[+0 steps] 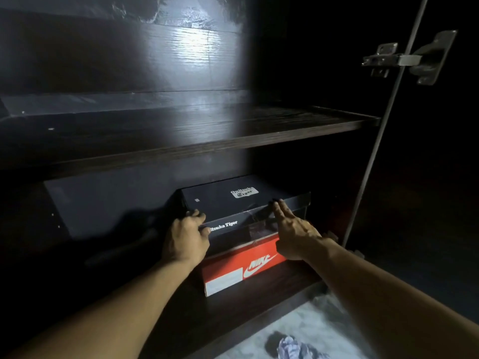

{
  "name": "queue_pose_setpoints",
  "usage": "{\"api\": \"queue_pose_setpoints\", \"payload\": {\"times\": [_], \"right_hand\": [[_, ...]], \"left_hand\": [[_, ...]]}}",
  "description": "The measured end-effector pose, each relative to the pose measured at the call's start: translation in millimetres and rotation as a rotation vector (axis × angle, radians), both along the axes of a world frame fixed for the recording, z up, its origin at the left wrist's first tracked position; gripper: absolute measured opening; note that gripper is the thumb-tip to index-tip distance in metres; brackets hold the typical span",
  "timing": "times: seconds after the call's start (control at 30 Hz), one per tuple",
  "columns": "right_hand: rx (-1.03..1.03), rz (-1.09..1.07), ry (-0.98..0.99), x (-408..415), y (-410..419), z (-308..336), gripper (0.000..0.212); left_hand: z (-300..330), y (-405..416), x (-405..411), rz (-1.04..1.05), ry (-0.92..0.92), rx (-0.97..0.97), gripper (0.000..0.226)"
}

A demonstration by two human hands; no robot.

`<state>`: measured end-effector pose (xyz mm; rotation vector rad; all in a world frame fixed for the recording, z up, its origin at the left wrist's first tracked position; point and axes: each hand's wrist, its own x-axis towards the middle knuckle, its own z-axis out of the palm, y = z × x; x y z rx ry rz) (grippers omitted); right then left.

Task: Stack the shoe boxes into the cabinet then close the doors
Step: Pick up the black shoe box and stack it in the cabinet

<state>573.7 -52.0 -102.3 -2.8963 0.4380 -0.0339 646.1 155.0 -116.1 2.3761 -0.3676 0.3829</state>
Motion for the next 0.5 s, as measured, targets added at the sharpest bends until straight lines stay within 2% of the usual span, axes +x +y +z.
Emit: {"api": "queue_pose_setpoints", "payload": {"times": [0.1,0.23,0.3,0.43,0.5], "right_hand": [[0.021,0.01,0.01,-20.8,-10.6,9.7,0.089],[0.036,-0.001,0.009,-74.6,-25.9,30.2,0.056],[0.0,-0.016,0.059,-109.1,-33.0,40.7,0.057],[-0.018,-0.095,0.118,-188.8,-43.6,70.6,0.039],[-0.014,-0.147,0.121,-237.6,-46.9,86.6,0.049]], "left_hand": [[5.0,-0.8,-11.1,0.007,0.066,0.091,0.053],[19.2,-7.7,-37.8,0.006,0.077,0.178,0.064],[32.6,-15.9,-58.0,-0.026,0.13,0.155,0.064],[61.7,-42.2,-109.0,-0.213,0.251,0.199,0.06],[75.1,-60.0,-140.6,-0.374,0.338,0.258,0.06]]}}
